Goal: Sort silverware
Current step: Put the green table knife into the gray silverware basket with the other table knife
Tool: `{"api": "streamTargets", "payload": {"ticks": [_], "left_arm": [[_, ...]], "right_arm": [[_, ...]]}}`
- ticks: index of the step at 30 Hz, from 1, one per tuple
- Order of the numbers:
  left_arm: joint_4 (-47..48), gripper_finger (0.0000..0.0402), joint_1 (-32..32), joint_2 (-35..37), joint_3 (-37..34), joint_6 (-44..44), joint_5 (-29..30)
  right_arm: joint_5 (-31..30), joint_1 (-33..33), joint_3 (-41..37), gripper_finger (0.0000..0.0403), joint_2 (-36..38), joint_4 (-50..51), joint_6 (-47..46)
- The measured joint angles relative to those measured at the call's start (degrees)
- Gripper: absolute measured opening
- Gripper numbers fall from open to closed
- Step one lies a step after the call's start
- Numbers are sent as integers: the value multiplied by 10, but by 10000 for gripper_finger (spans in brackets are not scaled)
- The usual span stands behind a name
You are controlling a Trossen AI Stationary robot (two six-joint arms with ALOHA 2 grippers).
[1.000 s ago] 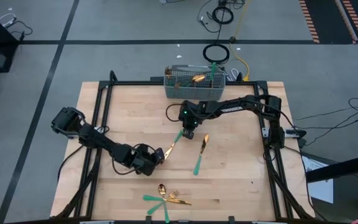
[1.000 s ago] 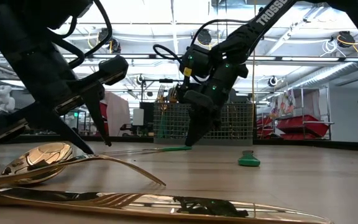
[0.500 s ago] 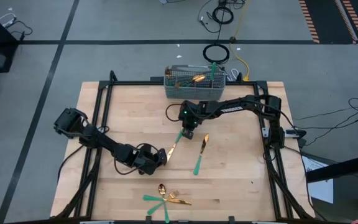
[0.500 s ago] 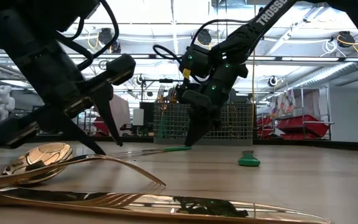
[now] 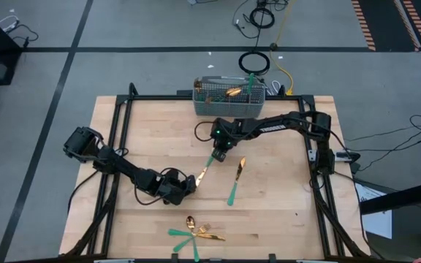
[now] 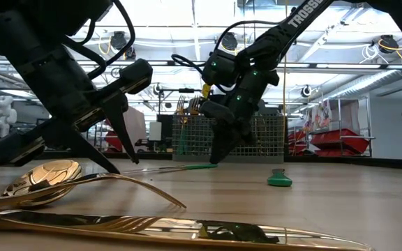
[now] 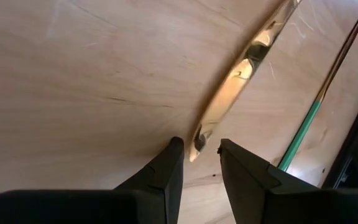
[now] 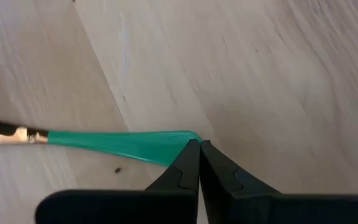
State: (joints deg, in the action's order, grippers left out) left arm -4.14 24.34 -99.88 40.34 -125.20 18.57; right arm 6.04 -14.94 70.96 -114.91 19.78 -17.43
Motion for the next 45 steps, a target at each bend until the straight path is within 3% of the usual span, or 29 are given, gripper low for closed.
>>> {"api": "streamTargets", "payload": {"ticks": [37,45], "left_arm": [[-51,115,-22,-12,-1,107,-36],[-140,105,-55,-59,3,158,-117]], "right_arm": [[-20,9,-1,0,-1,-7,-44],[-20,8,-2,0,-2,-14,-45]]}}
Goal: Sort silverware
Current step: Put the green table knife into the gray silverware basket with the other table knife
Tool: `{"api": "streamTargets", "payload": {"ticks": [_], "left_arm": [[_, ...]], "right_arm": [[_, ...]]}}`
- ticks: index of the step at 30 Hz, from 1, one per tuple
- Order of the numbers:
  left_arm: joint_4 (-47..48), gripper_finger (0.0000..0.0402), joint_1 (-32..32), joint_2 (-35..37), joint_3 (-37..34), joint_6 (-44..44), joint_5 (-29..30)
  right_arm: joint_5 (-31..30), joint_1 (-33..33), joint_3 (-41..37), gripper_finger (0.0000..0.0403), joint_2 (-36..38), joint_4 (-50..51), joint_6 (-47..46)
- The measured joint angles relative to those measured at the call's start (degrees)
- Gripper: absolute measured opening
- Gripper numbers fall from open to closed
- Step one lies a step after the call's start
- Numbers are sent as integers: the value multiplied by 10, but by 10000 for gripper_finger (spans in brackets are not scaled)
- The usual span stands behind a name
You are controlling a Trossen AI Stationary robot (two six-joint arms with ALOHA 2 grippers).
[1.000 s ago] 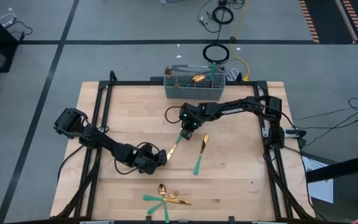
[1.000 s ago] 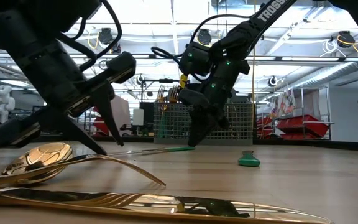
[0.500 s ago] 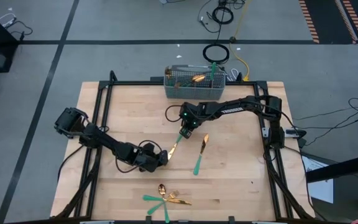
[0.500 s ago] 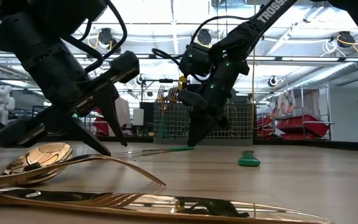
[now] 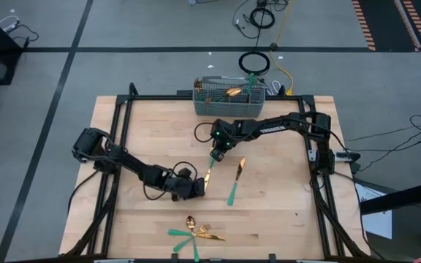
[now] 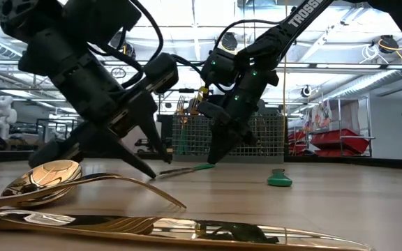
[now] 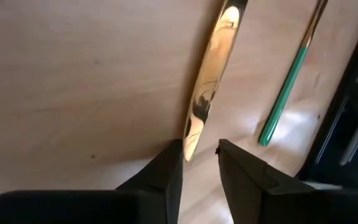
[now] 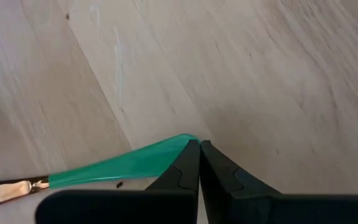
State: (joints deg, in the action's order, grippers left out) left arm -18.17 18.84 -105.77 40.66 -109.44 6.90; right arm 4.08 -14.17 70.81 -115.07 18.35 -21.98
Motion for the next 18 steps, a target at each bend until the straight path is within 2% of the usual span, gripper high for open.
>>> {"api": "streamTargets", "payload": {"ticks": [5,8,11,18], "left_arm": [[0,49,-4,-1,0,20,-1],[0,9,-4,-1,0,38,26],[-2,8,-8,-4,0,55,43],[4,3,-16,-3,0,81,35]], "right_arm": [[0,0,0,0,0,-1,1],[0,0,0,0,0,-6,3],[0,0,0,0,0,-14,3],[2,-2,0,0,0,-13,4]]}}
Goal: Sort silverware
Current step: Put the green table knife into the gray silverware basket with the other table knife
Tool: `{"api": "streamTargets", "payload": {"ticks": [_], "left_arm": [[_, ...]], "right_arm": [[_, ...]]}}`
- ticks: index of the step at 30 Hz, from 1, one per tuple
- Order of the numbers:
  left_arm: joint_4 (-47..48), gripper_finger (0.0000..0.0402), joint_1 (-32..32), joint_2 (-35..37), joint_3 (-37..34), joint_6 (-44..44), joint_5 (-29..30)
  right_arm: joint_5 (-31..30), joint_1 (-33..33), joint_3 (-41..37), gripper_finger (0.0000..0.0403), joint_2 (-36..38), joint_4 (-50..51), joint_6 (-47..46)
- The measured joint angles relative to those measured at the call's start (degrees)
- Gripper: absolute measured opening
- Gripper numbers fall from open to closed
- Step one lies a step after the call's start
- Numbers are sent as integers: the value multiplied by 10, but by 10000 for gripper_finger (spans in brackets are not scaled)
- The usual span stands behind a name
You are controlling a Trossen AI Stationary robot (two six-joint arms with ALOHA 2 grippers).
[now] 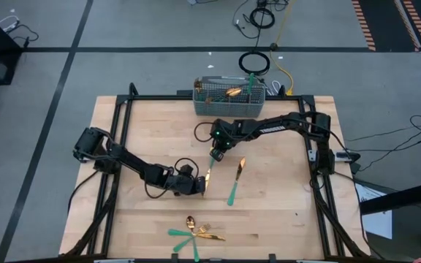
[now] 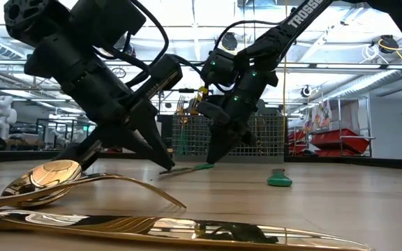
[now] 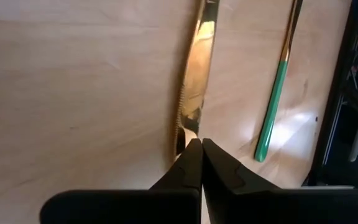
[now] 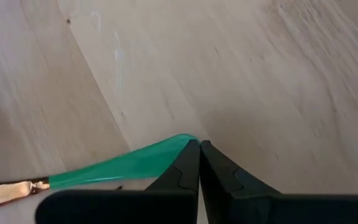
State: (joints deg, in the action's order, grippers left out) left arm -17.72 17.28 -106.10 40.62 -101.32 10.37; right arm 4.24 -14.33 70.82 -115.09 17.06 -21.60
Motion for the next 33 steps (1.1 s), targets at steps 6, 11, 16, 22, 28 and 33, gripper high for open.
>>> {"api": "streamTargets", "payload": {"ticks": [6,11,16,22,28,33], "left_arm": [[1,25,0,0,0,6,-7],[0,58,0,0,0,17,-18],[10,76,-11,7,0,45,-41],[159,77,-38,94,-8,76,12],[344,78,-25,193,-5,12,110],[430,78,-6,236,-5,-7,125]], "right_arm": [[3,-14,-1,0,1,17,-23],[5,-17,-1,0,1,18,-22],[4,-17,-2,0,1,20,-22],[-2,-17,-1,0,0,35,-49],[1,-17,-1,0,-3,41,-82],[2,-15,-1,0,-3,49,-91]]}}
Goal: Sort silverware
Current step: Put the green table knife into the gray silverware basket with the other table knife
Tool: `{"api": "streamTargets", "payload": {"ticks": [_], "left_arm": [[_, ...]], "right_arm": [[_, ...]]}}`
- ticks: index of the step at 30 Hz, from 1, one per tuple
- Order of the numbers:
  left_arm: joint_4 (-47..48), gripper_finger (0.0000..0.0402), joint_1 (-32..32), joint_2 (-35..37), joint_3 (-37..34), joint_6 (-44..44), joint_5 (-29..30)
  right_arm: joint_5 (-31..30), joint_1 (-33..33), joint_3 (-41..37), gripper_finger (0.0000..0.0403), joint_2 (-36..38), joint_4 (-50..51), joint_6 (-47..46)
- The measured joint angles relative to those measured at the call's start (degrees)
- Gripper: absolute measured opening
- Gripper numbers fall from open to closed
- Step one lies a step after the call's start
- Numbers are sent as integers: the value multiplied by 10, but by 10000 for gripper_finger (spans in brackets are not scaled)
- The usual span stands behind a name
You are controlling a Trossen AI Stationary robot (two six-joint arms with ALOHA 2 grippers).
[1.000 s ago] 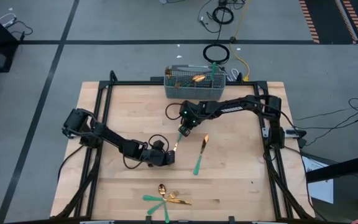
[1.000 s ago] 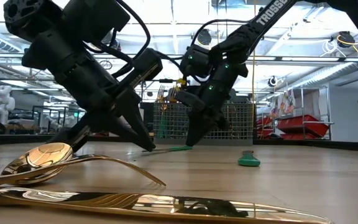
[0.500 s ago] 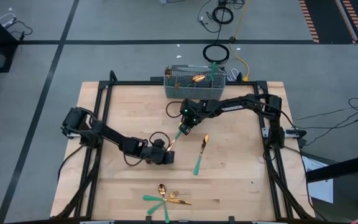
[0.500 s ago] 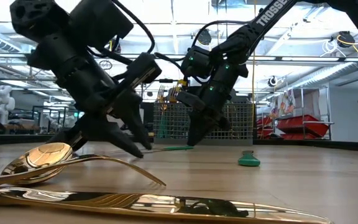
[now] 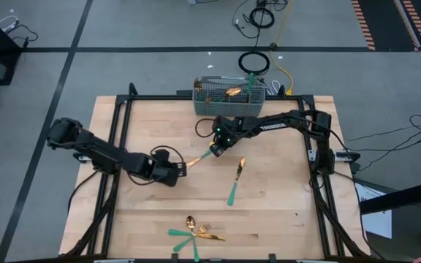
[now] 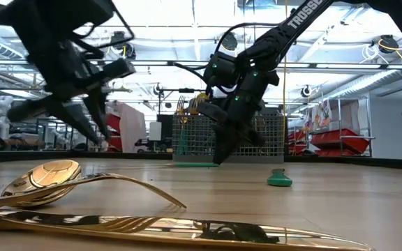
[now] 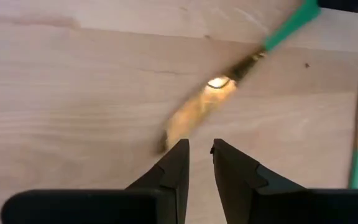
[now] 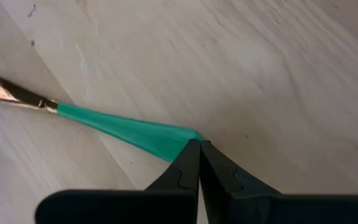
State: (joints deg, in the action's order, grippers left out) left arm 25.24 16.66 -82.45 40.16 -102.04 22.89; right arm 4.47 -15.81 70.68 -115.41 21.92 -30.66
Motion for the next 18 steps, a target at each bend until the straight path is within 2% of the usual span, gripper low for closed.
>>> {"api": "streamTargets", "payload": {"ticks": [4,6,10,15,18], "left_arm": [[62,78,17,13,0,-115,36],[59,78,29,11,0,-150,49],[49,78,51,-6,0,-171,23],[72,78,77,-21,-5,-242,14],[80,78,85,-22,-35,-294,14]], "right_arm": [[-1,5,0,0,0,7,-40],[-1,9,0,0,0,8,-57],[-1,15,0,0,0,9,-86],[3,21,-1,0,0,8,-99],[6,21,-1,0,0,7,-105]]}}
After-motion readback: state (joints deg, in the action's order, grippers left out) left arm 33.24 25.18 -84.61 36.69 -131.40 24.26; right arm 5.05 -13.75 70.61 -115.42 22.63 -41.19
